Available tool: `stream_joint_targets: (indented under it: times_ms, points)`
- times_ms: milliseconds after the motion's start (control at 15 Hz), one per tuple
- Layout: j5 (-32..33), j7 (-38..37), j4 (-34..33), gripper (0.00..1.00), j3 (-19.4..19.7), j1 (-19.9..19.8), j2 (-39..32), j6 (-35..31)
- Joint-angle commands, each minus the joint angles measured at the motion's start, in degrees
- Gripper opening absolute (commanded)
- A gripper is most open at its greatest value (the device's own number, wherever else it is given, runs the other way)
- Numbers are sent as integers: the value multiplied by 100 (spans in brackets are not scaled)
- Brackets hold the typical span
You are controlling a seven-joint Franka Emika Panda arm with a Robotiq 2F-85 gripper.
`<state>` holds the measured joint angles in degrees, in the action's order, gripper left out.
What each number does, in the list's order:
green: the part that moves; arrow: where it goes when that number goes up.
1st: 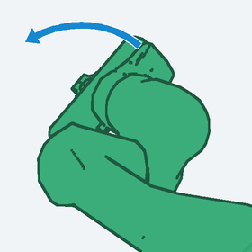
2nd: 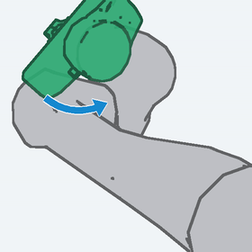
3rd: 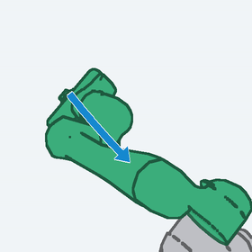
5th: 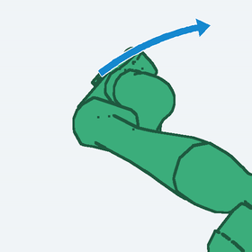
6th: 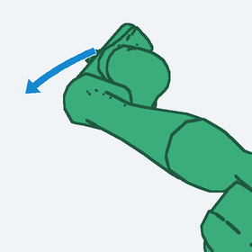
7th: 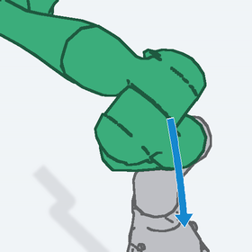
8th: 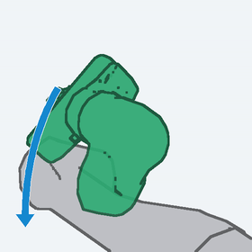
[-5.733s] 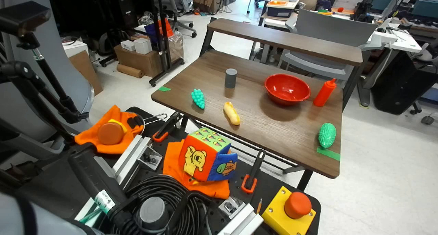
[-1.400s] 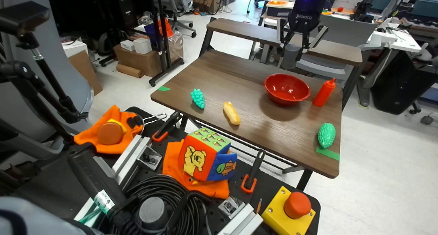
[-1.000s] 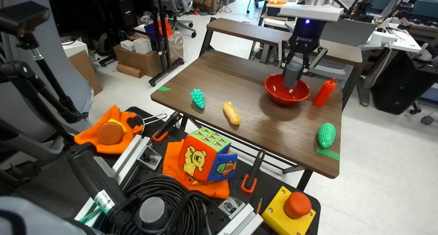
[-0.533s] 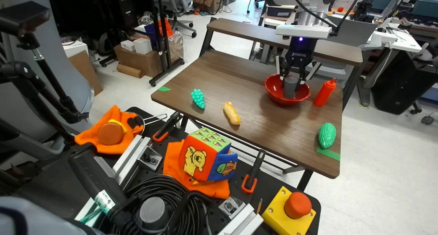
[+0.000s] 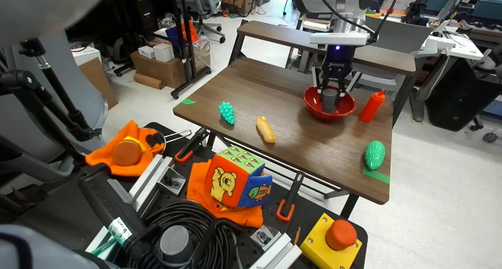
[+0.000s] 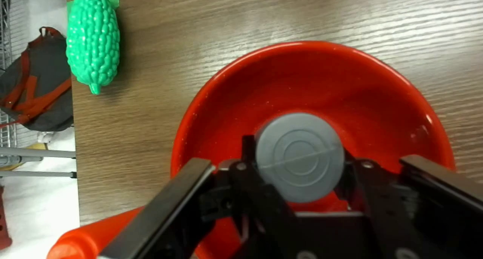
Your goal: Put the gray object in the bowl
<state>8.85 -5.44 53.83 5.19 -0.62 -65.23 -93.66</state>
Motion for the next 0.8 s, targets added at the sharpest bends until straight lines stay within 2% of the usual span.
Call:
stream_joint_targets:
  times_ms: [0, 267, 467, 600, 733]
  points:
    - [80, 19, -588, 73, 78, 70, -260, 212]
    - [112, 90, -580, 100, 45, 77, -143, 93]
    - [-2, 155, -397, 100, -51, 61, 154, 91]
    - [-299, 232, -80, 100, -234, -13, 646, 539]
    - [-673, 20, 169, 100, -317, -90, 1132, 1312]
